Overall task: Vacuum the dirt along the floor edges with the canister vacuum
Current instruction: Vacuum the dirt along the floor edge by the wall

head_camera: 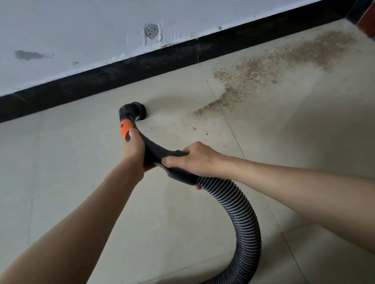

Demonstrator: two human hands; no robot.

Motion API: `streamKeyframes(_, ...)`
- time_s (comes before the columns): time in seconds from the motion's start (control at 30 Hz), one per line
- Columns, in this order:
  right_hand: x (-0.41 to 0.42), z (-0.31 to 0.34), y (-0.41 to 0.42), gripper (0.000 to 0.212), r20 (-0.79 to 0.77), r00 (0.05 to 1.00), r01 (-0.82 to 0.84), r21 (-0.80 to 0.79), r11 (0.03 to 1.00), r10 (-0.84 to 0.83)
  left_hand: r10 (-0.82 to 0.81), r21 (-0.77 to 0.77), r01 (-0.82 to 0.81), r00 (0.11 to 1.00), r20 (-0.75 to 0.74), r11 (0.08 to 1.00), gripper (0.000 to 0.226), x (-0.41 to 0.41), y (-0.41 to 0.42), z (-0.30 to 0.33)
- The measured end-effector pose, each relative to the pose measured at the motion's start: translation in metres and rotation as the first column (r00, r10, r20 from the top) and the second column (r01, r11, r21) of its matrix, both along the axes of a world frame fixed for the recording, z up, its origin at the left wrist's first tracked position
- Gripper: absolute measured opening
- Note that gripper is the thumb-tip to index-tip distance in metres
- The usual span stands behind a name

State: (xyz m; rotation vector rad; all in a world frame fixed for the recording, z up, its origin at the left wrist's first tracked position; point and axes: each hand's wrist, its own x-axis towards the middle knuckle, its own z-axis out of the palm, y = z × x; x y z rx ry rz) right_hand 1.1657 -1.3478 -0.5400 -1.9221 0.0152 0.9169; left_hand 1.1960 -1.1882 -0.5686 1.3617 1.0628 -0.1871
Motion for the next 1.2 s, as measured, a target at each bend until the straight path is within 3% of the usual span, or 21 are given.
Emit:
streamKeyframes(0.17, -0.030, 0.001, 0.011, 0.051, -0.044, 0.997, -0.058, -0.001, 0.998, 0.057, 0.012, -0.069, -0.011, 1.000, 0.014, 0.998, 0.075, -0.023, 0.019, -0.003)
streamKeyframes(0.33, -0.056, 0.005, 0.000, 0.047, -0.101, 0.992, -0.075, 0.022, 0.997, 0.077, -0.010, -0.083, 0.009, 1.000, -0.012, 0.997, 0.056, -0.038, 0.013, -0.003)
streamKeyframes(0.47, -0.069, 0.005, -0.007, 0.051, -0.132, 0.982, -0.135, 0.008, 0.991, 0.135, -0.025, -0.048, 0.023, 0.998, -0.053, 0.999, 0.062, -0.059, 0.007, -0.013)
streamKeyframes(0.57, -0.072, 0.004, -0.004, 0.043, -0.081, 0.980, -0.187, -0.055, 0.981, 0.182, -0.002, -0.058, -0.002, 0.998, -0.071, 0.998, 0.062, -0.069, 0.009, -0.018)
streamKeyframes(0.8, -0.061, 0.009, 0.005, 0.045, 0.153, 0.933, -0.278, -0.263, 0.924, 0.324, -0.023, -0.086, 0.018, 0.998, -0.058, 0.996, 0.066, -0.062, 0.001, -0.009)
streamKeyframes(0.93, -0.069, 0.003, -0.006, 0.049, 0.241, 0.922, -0.206, -0.356, 0.912, 0.302, -0.110, -0.078, 0.105, 0.992, -0.057, 0.991, 0.070, -0.055, -0.021, -0.008)
streamKeyframes(1.2, -0.061, 0.002, -0.012, 0.034, 0.234, 0.915, -0.223, -0.385, 0.896, 0.328, -0.204, -0.072, 0.201, 0.978, -0.044, 0.977, 0.068, -0.047, -0.041, -0.009)
